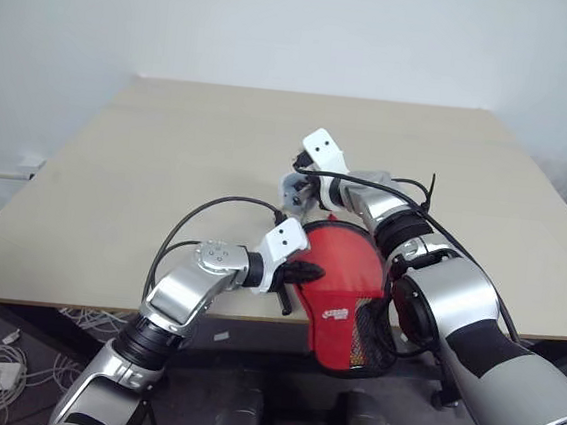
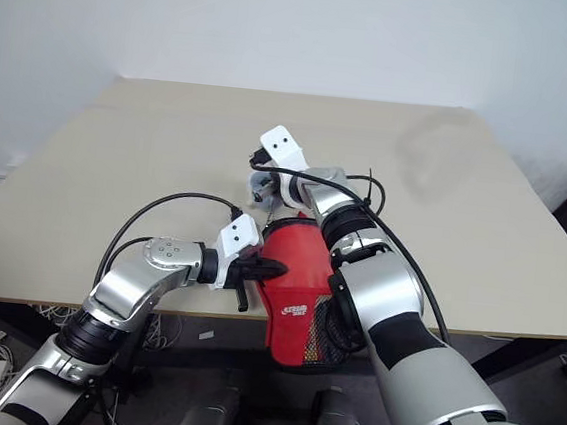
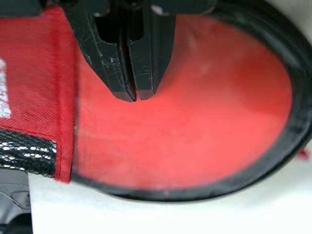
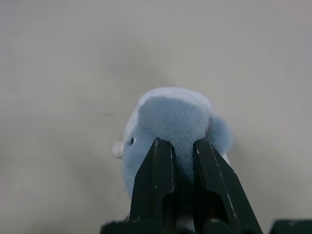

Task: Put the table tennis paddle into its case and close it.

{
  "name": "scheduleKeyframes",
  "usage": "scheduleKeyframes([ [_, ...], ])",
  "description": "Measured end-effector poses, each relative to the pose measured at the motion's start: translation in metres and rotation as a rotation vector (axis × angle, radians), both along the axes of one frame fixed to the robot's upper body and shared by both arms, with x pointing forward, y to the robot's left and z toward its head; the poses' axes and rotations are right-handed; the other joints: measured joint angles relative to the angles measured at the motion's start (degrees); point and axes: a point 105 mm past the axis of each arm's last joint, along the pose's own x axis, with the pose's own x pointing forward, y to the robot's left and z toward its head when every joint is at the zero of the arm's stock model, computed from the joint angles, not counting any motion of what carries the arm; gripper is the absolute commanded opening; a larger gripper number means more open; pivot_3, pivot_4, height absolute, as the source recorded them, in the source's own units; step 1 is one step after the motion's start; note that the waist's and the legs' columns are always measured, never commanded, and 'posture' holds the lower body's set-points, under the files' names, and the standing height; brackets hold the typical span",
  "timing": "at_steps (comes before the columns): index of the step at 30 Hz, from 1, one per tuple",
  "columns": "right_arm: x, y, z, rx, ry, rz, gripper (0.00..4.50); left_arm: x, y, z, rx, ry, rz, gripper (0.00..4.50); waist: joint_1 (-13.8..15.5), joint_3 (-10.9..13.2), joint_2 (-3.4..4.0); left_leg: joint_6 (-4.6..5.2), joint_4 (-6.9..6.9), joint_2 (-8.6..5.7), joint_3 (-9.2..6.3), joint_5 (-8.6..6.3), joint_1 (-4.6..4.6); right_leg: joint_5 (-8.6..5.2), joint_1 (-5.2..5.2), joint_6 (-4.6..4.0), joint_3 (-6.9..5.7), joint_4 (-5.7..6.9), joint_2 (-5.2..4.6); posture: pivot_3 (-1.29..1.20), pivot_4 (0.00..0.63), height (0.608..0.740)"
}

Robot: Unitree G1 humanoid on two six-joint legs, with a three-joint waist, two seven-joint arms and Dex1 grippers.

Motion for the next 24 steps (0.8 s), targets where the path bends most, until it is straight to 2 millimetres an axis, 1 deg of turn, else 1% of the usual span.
scheduleKeyframes([
  [3, 0.003, -0.007, -0.003, 0.008, 0.001, -0.041, 0.0, 0.0, -0.001, 0.0, 0.001, 0.001, -0.004, 0.0, -0.05, 0.0, 0.0, 0.0, 0.0, 0.0, 0.02, 0.0, 0.0, 0.0, -0.01, 0.0, 0.02, 0.01, 0.0, 0.0, 0.0, 0.654],
  [11, 0.006, -0.009, 0.0, 0.036, -0.013, -0.073, 0.0, 0.003, -0.003, 0.0, 0.012, -0.002, -0.013, 0.0, -0.02, 0.0, 0.0, 0.02, 0.03, 0.0, 0.02, 0.0, -0.01, 0.0, -0.01, 0.01, 0.02, 0.02, 0.0, 0.0, 0.0, 0.654],
  [18, 0.007, -0.007, -0.001, 0.037, -0.038, -0.092, 0.0, 0.01, -0.015, 0.0, 0.014, -0.002, -0.05, 0.0, -0.04, 0.0, 0.0, 0.07, 0.1, -0.01, 0.03, -0.02, -0.02, 0.0, 0.0, 0.01, 0.02, 0.04, 0.0, 0.0, 0.0, 0.654],
  [24, 0.006, -0.007, -0.001, 0.058, -0.019, -0.09, 0.0, 0.013, -0.021, 0.013, 0.016, -0.021, -0.107, 0.0, -0.07, 0.0, 0.0, 0.09, 0.12, 0.0, 0.04, -0.03, -0.03, 0.01, -0.01, 0.01, 0.03, 0.04, 0.0, 0.0, 0.0, 0.654],
])
